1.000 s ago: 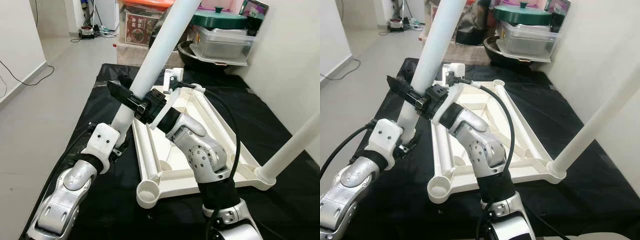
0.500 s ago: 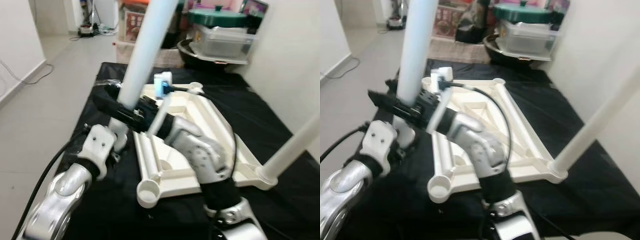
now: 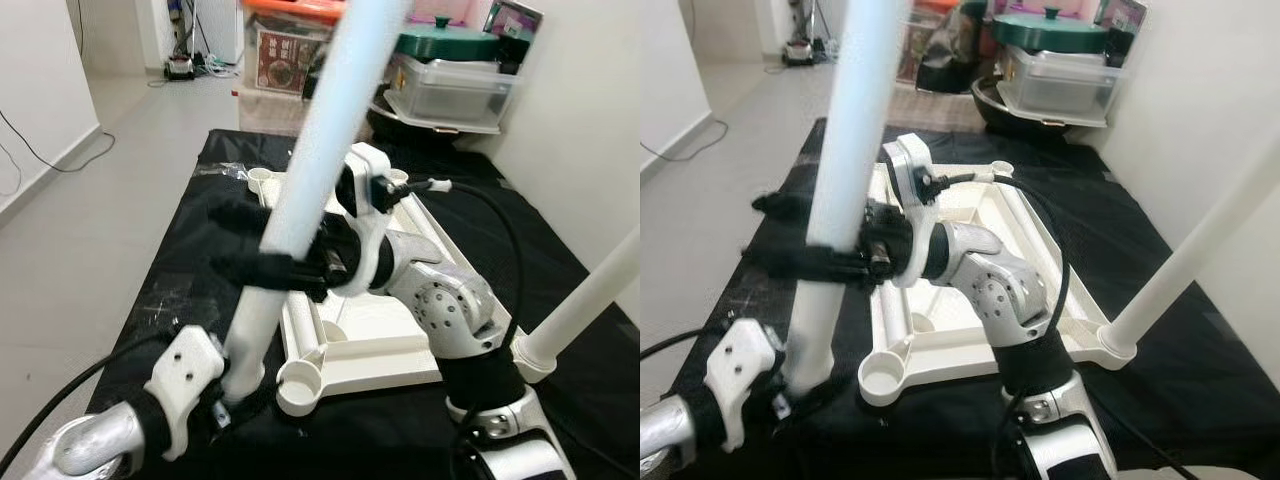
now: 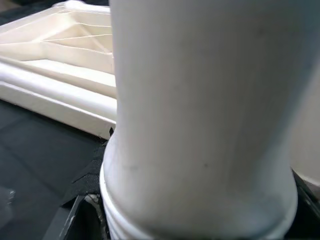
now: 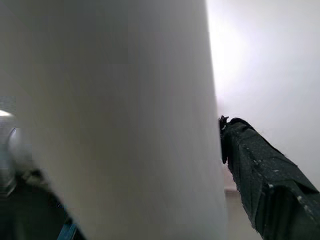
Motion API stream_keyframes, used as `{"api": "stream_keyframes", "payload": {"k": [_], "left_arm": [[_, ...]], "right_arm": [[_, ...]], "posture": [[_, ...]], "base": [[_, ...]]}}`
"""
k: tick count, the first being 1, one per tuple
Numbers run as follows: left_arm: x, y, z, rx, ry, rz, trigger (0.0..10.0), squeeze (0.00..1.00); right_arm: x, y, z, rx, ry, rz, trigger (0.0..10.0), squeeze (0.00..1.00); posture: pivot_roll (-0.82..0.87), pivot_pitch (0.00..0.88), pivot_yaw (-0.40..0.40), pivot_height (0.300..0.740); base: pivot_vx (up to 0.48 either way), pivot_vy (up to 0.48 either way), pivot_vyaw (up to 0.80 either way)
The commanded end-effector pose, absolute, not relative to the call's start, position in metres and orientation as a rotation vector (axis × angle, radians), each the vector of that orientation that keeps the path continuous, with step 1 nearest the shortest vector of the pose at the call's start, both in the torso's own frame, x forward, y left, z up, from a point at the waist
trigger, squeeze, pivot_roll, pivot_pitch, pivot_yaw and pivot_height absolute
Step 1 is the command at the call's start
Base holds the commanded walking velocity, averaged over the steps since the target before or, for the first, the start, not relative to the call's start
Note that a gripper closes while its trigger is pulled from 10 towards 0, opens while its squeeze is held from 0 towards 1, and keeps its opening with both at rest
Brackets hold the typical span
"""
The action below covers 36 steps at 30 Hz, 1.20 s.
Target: Building children table
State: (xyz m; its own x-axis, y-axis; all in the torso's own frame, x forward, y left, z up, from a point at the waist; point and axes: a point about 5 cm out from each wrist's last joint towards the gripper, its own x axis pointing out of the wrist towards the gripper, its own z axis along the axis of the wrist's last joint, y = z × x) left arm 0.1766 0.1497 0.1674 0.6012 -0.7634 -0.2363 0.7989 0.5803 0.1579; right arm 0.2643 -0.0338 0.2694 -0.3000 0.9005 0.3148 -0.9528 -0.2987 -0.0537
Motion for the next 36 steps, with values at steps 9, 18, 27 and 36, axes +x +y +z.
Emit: {"api": "stream_keyframes", "payload": {"k": [9,18,27,36], "left_arm": [[0.169,0.139,0.175,0.251,0.172,-1.114,10.0,0.0],[0.173,0.131,0.177,0.254,0.146,-1.179,10.0,0.0],[0.183,0.137,0.184,0.245,0.079,-1.118,10.0,0.87],[0.194,0.148,0.201,0.188,-0.029,-0.97,10.0,1.0]], "right_arm": [[0.251,-0.033,0.264,0.276,-0.24,1.993,4.0,0.0],[0.248,-0.031,0.261,0.357,-0.242,1.985,0.0,0.0],[0.248,-0.033,0.258,0.399,-0.221,1.957,0.0,0.0],[0.263,-0.041,0.252,0.391,-0.206,1.84,0.0,0.0]], "posture": [[0.2,0.0,-0.122,0.714],[0.18,0.0,-0.106,0.714],[0.18,0.0,-0.102,0.714],[0.18,0.0,-0.105,0.714]], "base": [[0.0,0.0,0.0],[0.0,0.0,0.0],[0.0,0.0,0.0],[0.0,0.0,0.0]]}}
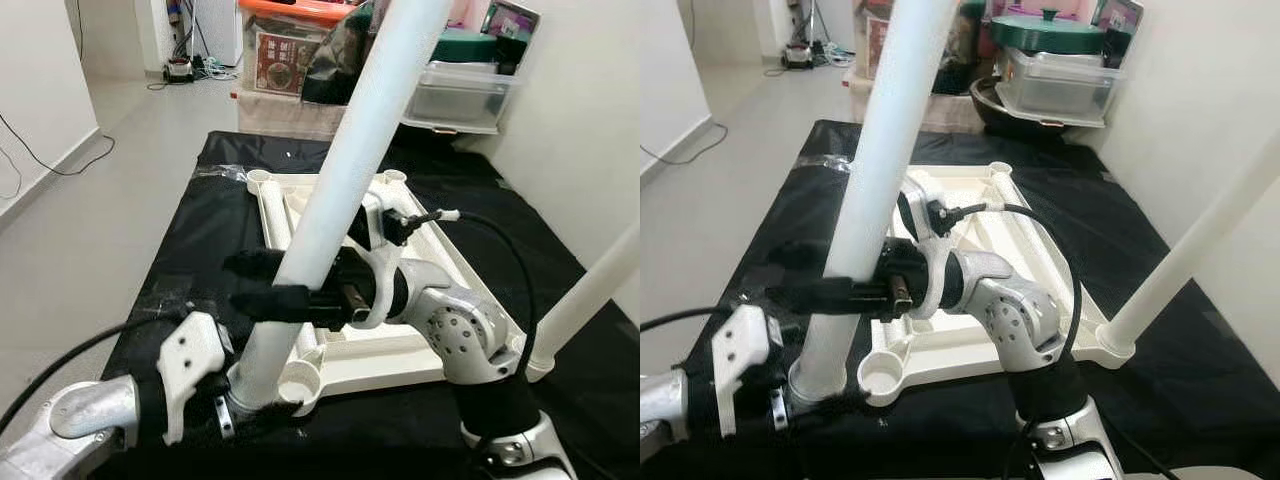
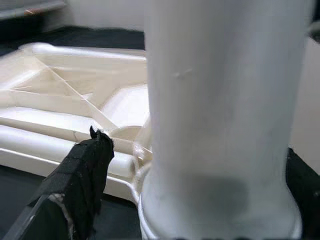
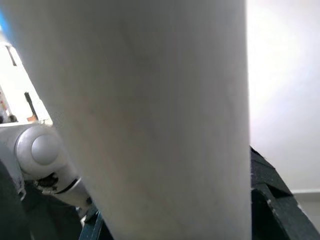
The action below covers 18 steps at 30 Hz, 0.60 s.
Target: Building children table
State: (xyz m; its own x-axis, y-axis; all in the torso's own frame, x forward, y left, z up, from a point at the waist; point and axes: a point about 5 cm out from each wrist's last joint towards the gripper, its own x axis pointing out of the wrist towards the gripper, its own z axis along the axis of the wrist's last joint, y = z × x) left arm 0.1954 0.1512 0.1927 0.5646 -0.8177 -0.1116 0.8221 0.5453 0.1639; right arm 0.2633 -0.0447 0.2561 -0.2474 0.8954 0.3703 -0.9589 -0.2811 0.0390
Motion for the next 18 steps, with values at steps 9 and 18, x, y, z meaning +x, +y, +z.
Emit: {"api": "stream_keyframes", "payload": {"k": [9,18], "left_arm": [[0.184,0.158,0.196,0.186,0.017,-0.842,10.0,1.0],[0.204,0.188,0.187,0.251,0.06,-0.429,10.0,0.0]], "right_arm": [[0.319,-0.08,0.264,0.339,-0.242,1.447,0.0,0.0],[0.365,-0.107,0.268,0.358,-0.24,0.912,10.0,0.0]], "posture": [[0.17,0.0,-0.112,0.714],[0.17,0.0,-0.114,0.714]], "base": [[0.0,0.0,0.0],[0.0,0.0,0.0]]}}
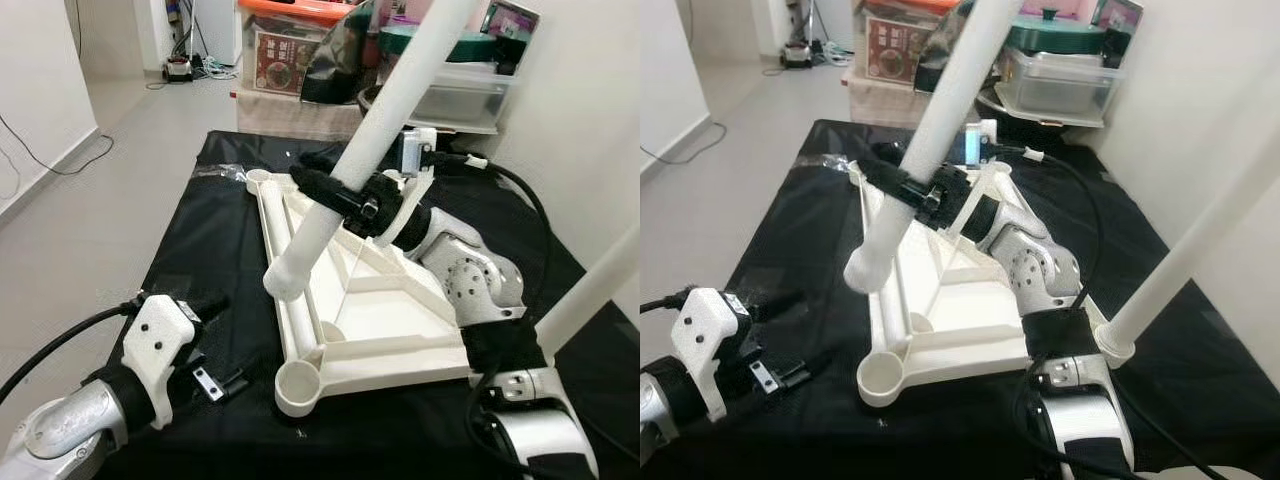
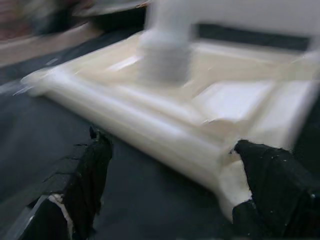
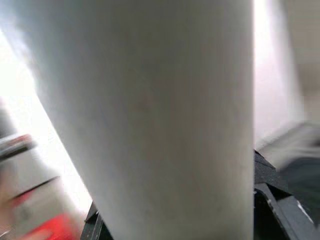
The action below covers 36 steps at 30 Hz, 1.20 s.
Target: Building children table
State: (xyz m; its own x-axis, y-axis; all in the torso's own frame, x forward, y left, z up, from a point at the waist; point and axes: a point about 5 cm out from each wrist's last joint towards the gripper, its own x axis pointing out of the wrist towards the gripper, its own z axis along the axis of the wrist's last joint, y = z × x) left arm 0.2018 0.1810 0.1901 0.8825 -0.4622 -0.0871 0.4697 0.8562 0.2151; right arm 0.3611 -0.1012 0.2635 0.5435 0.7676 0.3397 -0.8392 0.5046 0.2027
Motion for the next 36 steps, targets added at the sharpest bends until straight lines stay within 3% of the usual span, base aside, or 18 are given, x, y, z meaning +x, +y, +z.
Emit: {"api": "stream_keyframes", "payload": {"k": [1,2,4,9,14,20,21,24,36], "left_arm": [[0.211,0.199,0.185,0.218,0.091,-0.305,10.0,0.0],[0.211,0.199,0.185,0.218,0.091,-0.305,10.0,0.0],[0.22,0.211,0.182,0.17,0.133,-0.119,10.0,0.0],[0.225,0.21,0.18,0.16,0.152,-0.02,10.0,0.0],[0.227,0.199,0.18,0.146,0.168,-0.024,10.0,0.0],[0.226,0.194,0.174,0.152,0.198,-0.036,10.0,0.0],[0.223,0.187,0.172,0.178,0.148,-0.076,10.0,0.0],[0.222,0.181,0.171,0.185,0.121,-0.106,10.0,0.0],[0.22,0.171,0.171,0.13,0.089,-0.138,10.0,0.0]], "right_arm": [[0.375,-0.112,0.264,0.347,-0.202,0.774,10.0,0.0],[0.375,-0.112,0.264,0.347,-0.202,0.774,10.0,0.0],[0.387,-0.119,0.257,0.34,-0.133,0.572,10.0,0.0],[0.396,-0.122,0.255,0.356,-0.099,0.432,10.0,0.0],[0.402,-0.121,0.26,0.398,-0.077,0.427,10.0,0.0],[0.403,-0.128,0.276,0.437,-0.202,0.384,10.0,0.0],[0.399,-0.131,0.293,0.582,-0.297,0.407,10.0,0.0],[0.397,-0.13,0.3,0.65,-0.338,0.427,10.0,0.0],[0.394,-0.116,0.288,0.617,-0.317,0.472,10.0,0.0]], "posture": [[0.17,0.0,-0.113,0.714],[0.17,0.0,-0.113,0.714],[0.17,0.0,-0.115,0.714],[0.17,0.0,-0.113,0.714],[0.17,0.0,-0.114,0.714],[0.17,0.0,-0.111,0.714],[0.17,0.0,-0.108,0.714],[0.17,0.0,-0.104,0.714],[0.17,0.0,-0.11,0.714]], "base": [[0.0,0.0,0.0],[0.0,0.0,0.0],[0.0,0.0,0.0],[0.0,0.0,0.0],[0.0,0.0,0.0],[0.0,0.0,0.0],[0.0,0.0,0.0],[0.0,0.0,0.0],[0.0,0.0,0.0]]}}
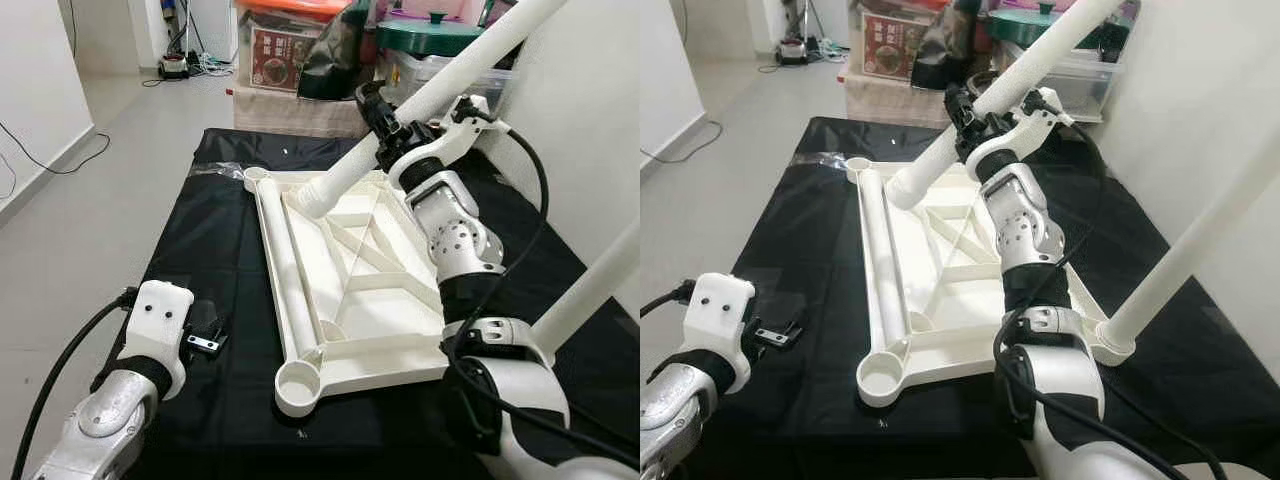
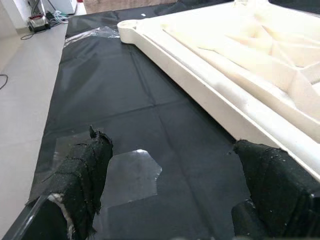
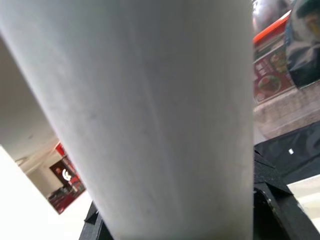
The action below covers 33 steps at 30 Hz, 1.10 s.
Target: Building children table
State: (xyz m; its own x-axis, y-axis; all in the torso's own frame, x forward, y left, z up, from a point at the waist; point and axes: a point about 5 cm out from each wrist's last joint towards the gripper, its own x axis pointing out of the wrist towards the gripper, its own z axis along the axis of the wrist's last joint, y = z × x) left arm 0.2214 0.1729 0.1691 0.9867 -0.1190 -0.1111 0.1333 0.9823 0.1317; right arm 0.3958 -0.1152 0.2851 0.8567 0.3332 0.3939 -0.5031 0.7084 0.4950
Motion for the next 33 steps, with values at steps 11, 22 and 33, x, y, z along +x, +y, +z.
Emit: {"api": "stream_keyframes", "payload": {"k": [11,22,33], "left_arm": [[0.22,0.167,0.165,0.099,0.091,-0.148,10.0,0.0],[0.219,0.16,0.164,0.073,0.088,-0.168,10.0,0.0],[0.216,0.158,0.169,0.064,0.046,-0.179,10.0,0.0]], "right_arm": [[0.389,-0.104,0.281,0.598,-0.318,0.51,10.0,0.0],[0.382,-0.098,0.279,0.567,-0.327,0.545,10.0,0.0],[0.366,-0.079,0.258,0.458,-0.253,0.645,10.0,0.0]], "posture": [[0.17,0.0,-0.111,0.714],[0.17,0.0,-0.114,0.714],[0.17,0.0,-0.117,0.714]], "base": [[0.0,0.0,0.0],[0.0,0.0,0.0],[0.0,0.276,-0.19]]}}
